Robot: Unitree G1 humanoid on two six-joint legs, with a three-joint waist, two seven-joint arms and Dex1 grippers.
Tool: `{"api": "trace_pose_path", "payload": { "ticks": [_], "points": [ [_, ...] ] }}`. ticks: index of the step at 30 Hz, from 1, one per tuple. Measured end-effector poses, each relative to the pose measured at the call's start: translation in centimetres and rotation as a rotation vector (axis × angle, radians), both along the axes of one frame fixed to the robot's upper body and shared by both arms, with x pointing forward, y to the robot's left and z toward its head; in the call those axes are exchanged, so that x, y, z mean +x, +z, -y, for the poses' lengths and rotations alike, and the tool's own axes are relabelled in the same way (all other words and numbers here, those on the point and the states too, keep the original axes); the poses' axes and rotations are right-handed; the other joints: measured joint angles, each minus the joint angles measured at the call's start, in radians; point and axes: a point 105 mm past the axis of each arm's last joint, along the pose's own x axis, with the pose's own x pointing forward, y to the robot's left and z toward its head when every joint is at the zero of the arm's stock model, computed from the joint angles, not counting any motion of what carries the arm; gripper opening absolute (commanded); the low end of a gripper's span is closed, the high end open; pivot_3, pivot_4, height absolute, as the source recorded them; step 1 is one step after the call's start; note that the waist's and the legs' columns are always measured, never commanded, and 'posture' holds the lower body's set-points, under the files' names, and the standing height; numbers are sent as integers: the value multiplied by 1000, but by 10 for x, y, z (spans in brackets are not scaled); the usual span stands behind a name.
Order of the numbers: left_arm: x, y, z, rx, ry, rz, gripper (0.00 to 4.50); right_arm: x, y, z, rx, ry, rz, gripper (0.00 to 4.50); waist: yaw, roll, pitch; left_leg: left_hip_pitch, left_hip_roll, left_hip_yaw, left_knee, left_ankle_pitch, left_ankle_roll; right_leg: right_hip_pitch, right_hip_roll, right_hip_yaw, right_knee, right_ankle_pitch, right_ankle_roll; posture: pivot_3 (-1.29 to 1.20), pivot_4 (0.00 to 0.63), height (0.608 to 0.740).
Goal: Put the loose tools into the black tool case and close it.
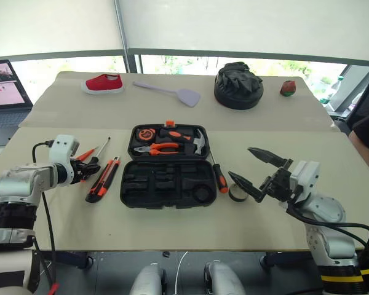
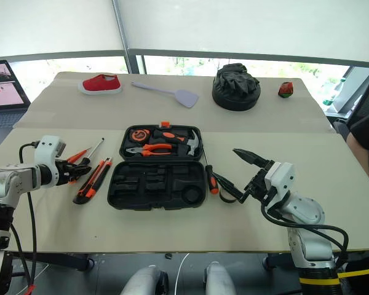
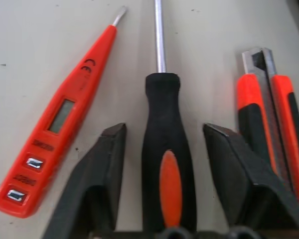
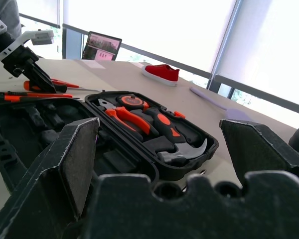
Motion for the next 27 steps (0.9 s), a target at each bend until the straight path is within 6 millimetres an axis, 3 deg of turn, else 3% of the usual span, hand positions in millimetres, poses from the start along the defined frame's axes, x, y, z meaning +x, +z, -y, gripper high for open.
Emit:
{"api": "trace_pose_path", "payload": {
  "ticks": [2, 5, 7, 10, 12, 13, 16, 20, 23, 27],
  "points": [
    [1, 1, -1, -10, 4, 16, 850, -2, 0, 1, -2, -5, 2, 4500, 2, 0, 0, 0, 0, 0, 0, 0, 0, 0, 0, 0, 0, 0, 0, 0, 150, 740],
    [6, 2, -1, -44, -6, 95, 866, -5, 1, 4, -9, -20, 5, 4500, 4, 0, 0, -1, 1, -1, 0, 0, 0, -1, 0, 0, 0, 0, 0, 0, 150, 740],
    [12, 18, 3, -85, -58, 228, 866, -6, 1, 6, -10, -33, 2, 4500, 4, -3, 1, -3, 1, -1, 1, 0, 0, -2, 0, -1, 0, 0, 0, 0, 150, 740],
    [9, 59, 28, -101, -294, 439, 866, -8, 0, 8, -25, -40, -4, 4500, 5, -5, 3, -5, 1, -1, 2, 0, 0, -2, -1, -1, 0, 0, 0, 0, 150, 740],
    [-2, 86, 60, -13, -567, 548, 866, -8, 3, 12, -44, -46, -4, 4500, 8, -5, 3, -4, 0, 0, 1, 0, 1, -1, -3, -1, 0, 0, 0, 0, 150, 740],
    [-5, 90, 70, 20, -646, 561, 866, -8, 4, 14, -52, -46, -5, 4500, 9, -5, 3, -4, 0, 0, 1, -1, 1, 0, -3, 0, -2, 0, 0, 0, 150, 740],
    [-10, 75, 109, 209, -946, 511, 866, -12, 2, 22, -111, 1, -59, 4500, 17, -5, 3, -3, 0, 1, 2, -1, 1, 2, -1, 0, -6, 0, 1, 0, 150, 740],
    [-6, 47, 144, 386, -1175, 398, 866, -12, 5, 25, -182, 41, -75, 4500, 18, -5, 3, -5, -1, 1, 3, -1, 2, 1, 3, 0, -7, 1, 1, 0, 150, 740],
    [6, 31, 157, 538, -1251, 330, 866, -12, 5, 22, -182, 89, -98, 4500, 13, -5, 3, -5, 0, 1, 3, -1, 3, 1, 4, 1, -8, 1, 1, 0, 150, 740],
    [10, 19, 158, 569, -1269, 299, 866, -11, 13, 12, -174, 130, -76, 4500, 3, -5, 3, -7, 0, 0, 4, -1, 3, -1, 4, 1, -8, 1, 1, 0, 150, 740]
  ]
}}
